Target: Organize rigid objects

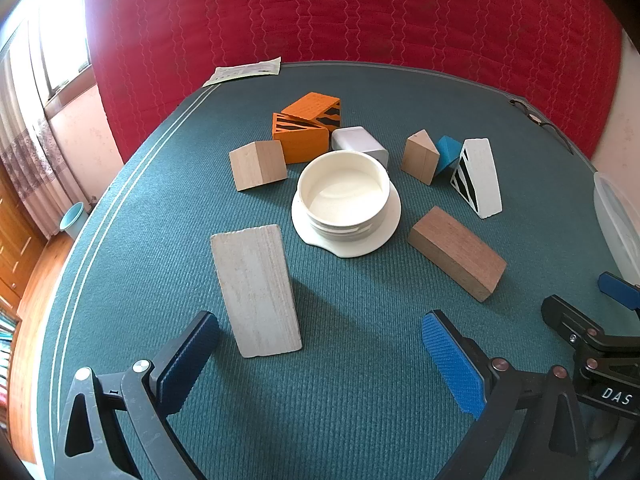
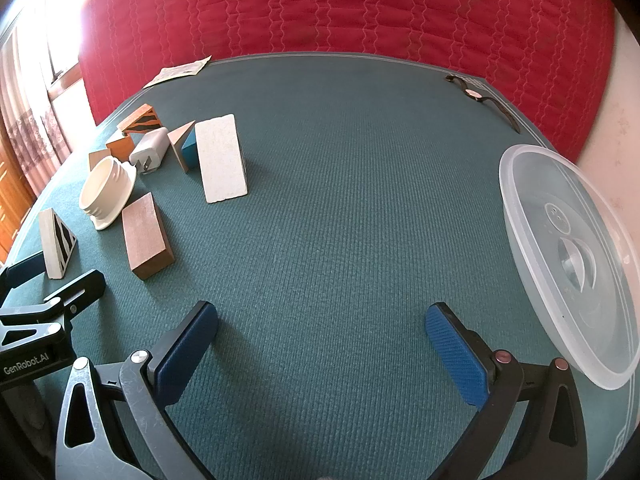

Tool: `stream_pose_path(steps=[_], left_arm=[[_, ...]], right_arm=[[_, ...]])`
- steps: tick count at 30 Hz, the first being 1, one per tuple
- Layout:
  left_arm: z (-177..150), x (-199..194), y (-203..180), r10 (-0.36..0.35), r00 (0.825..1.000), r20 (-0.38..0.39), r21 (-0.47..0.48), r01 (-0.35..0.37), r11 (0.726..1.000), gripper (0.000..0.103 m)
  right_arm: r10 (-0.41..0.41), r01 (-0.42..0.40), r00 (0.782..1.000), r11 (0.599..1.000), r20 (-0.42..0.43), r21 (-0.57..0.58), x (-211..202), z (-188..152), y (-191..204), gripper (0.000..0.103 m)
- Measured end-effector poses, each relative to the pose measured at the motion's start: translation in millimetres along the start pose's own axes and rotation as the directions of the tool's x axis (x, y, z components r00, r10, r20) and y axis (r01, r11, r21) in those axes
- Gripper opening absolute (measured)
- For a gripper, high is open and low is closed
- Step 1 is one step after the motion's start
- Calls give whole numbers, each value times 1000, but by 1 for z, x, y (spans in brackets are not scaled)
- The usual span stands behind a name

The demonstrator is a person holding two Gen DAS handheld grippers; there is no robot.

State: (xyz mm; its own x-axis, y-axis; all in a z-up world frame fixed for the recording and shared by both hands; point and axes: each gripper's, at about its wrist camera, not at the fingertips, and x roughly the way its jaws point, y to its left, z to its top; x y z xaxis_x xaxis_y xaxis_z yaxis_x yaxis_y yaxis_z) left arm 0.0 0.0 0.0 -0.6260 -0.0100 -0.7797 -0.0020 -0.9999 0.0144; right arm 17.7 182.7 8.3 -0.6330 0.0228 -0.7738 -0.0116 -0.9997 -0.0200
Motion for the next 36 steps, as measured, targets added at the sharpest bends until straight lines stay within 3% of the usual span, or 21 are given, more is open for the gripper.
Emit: stream_pose_path(steps=[16, 27, 36], left_arm=[[0, -2, 7, -18, 1000, 4, -5, 18, 1000, 103], [-4, -15, 38, -32, 998, 57, -133, 40, 990, 102], [4, -6, 45, 3, 1000, 25, -148, 1, 989, 81]], right_arm=[[11, -11, 1000, 1000, -22, -20, -3, -2, 5, 103], [11, -11, 1000, 1000, -22, -20, -4, -1, 7, 103], [11, -12, 1000, 1000, -21, -20, -4, -3, 8, 103]])
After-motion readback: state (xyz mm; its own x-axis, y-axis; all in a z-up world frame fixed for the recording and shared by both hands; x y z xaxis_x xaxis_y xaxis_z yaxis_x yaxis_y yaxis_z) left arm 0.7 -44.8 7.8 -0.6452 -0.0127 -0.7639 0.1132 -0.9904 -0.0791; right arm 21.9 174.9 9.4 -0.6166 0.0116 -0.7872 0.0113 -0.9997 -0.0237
